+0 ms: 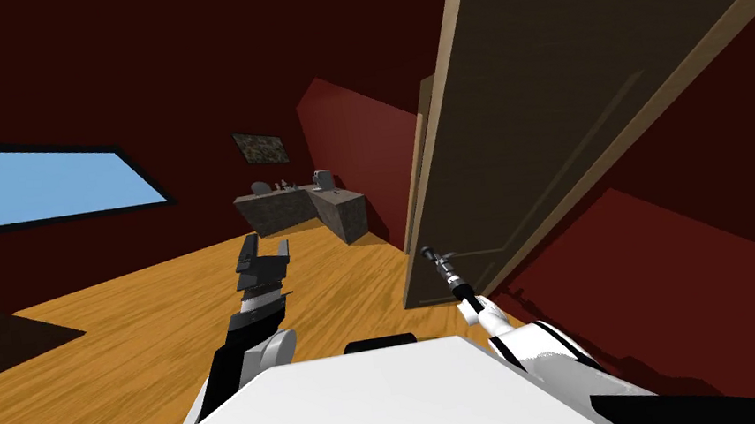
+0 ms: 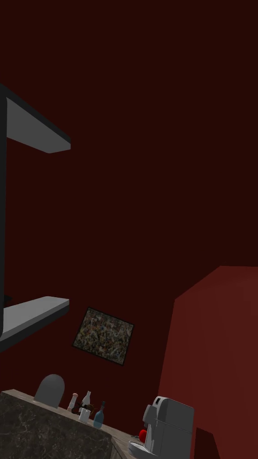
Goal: Pull the door open
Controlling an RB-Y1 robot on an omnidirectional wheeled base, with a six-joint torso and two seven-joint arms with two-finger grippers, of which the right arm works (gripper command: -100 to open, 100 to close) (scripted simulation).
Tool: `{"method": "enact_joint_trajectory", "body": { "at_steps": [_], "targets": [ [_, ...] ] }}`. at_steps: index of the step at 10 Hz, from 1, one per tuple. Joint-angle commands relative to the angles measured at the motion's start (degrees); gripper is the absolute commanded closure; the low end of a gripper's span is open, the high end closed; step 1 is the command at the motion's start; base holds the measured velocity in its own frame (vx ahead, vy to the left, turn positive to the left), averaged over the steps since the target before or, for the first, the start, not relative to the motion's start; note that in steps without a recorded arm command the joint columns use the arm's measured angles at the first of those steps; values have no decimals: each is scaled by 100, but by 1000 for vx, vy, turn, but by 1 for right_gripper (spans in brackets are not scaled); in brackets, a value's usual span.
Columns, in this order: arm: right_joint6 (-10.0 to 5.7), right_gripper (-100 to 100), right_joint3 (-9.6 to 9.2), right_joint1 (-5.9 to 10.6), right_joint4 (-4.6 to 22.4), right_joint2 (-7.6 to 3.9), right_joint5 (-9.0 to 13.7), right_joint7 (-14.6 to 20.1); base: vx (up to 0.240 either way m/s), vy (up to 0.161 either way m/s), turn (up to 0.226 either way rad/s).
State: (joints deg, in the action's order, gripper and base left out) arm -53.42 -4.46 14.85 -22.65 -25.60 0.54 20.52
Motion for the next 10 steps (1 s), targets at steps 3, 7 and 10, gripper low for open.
{"method": "enact_joint_trajectory", "body": {
  "at_steps": [3, 7, 10],
  "targets": [
    [-312, 100, -144, -160, 2, -172, -87, 217, -163, -62, 91],
    [-731, 100, -337, -375, 4, -404, -203, 509, -151, -68, 79],
    [-856, 100, -395, -439, 5, -473, -238, 596, -128, -56, 42]
  ]
}}
